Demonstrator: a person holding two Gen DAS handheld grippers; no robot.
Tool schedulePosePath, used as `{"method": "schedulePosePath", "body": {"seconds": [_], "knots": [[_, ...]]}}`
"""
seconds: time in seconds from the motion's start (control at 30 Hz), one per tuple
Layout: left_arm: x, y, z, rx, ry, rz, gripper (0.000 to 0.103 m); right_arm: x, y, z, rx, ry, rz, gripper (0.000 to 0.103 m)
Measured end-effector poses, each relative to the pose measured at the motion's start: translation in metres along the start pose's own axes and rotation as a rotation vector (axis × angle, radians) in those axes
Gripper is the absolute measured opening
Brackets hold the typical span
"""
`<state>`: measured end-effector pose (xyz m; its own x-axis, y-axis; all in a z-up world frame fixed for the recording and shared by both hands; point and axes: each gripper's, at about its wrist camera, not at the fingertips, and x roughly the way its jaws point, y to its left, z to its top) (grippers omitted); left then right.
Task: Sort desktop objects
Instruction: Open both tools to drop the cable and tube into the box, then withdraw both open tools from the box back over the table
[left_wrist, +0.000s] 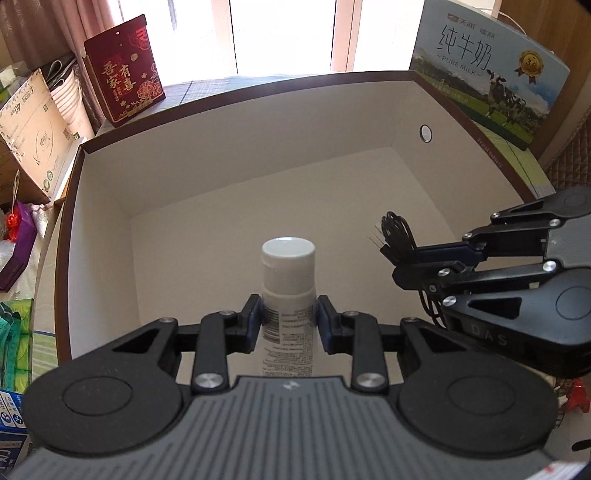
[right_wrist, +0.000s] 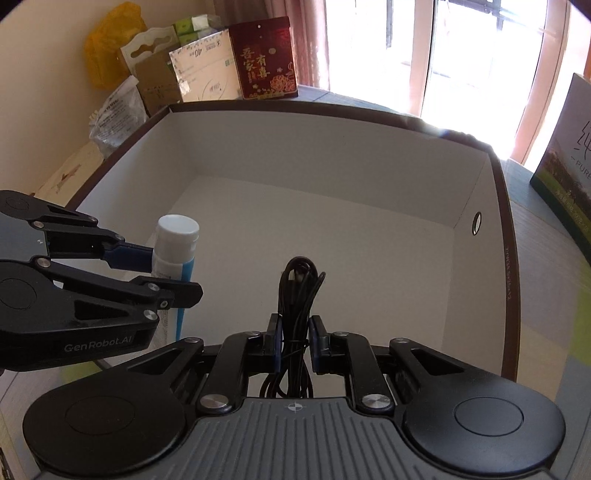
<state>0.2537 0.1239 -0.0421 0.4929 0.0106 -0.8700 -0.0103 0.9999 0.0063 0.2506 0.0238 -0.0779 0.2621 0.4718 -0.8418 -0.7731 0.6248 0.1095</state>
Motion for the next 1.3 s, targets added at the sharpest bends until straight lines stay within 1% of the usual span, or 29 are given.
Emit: {"method": "schedulePosePath", "body": {"seconds": [0.2,0.4,0.43,0.47,0.53,0.57,0.6,0.67,0.73,0.8,0.87,0.9,0.97,1.0,1.07,1.1,1.2,1.3], "knots": [[0.006,-0.003,0.003,0.006,0.026,0.003,0.027,0.011,0.000,0.005,-0.033,0.069,-0.008,0.011],[0.015,0.001,-0.001,-0.014,0.067,0.013,0.028,0.013,-0.006,0.007,-0.008,0.073,0.007,0.012],[0.016,0.002,-0.002,-0.017,0.073,0.017,0.030,0.013,-0.007,0.006,-0.008,0.071,0.005,0.012],[0.017,0.002,-0.004,-0.021,0.077,0.021,0.035,0.013,-0.008,0.006,-0.008,0.071,0.002,0.014],[0.017,0.003,-0.008,-0.026,0.081,0.023,0.039,0.012,-0.008,0.006,-0.007,0.077,-0.002,0.026],[0.017,0.003,-0.009,-0.028,0.084,0.023,0.041,0.011,-0.008,0.005,-0.006,0.074,-0.004,0.040],[0.016,0.004,-0.011,-0.028,0.086,0.024,0.044,0.010,-0.008,0.004,-0.006,0.068,-0.008,0.050],[0.016,0.004,-0.013,-0.027,0.090,0.036,0.051,0.009,-0.005,0.005,-0.010,0.061,-0.012,0.053],[0.015,0.006,-0.014,-0.026,0.091,0.046,0.054,0.005,-0.003,0.003,-0.012,0.061,-0.015,0.057],[0.015,0.006,-0.015,-0.030,0.097,0.056,0.060,0.002,-0.002,0.001,-0.022,0.061,-0.029,0.064],[0.013,0.008,-0.016,-0.032,0.099,0.073,0.069,0.000,-0.002,0.000,-0.022,0.059,-0.054,0.071],[0.013,0.008,-0.016,-0.033,0.102,0.080,0.071,0.000,-0.002,0.000,-0.019,0.060,-0.061,0.074],[0.012,0.009,-0.018,-0.034,0.107,0.094,0.080,-0.002,-0.003,0.001,-0.011,0.061,-0.067,0.078],[0.011,0.009,-0.018,-0.035,0.107,0.099,0.081,-0.003,-0.002,0.002,-0.008,0.060,-0.069,0.082],[0.009,0.010,-0.019,-0.043,0.106,0.106,0.085,-0.008,-0.002,-0.002,-0.006,0.054,-0.070,0.087],[0.008,0.010,-0.019,-0.047,0.105,0.108,0.085,-0.009,-0.002,-0.001,-0.007,0.051,-0.066,0.088],[0.002,0.010,-0.019,-0.052,0.094,0.115,0.087,-0.013,0.004,0.001,-0.017,0.035,-0.084,0.098],[-0.005,0.009,-0.019,-0.052,0.080,0.125,0.090,-0.020,0.006,0.000,-0.023,0.013,-0.092,0.101]]}}
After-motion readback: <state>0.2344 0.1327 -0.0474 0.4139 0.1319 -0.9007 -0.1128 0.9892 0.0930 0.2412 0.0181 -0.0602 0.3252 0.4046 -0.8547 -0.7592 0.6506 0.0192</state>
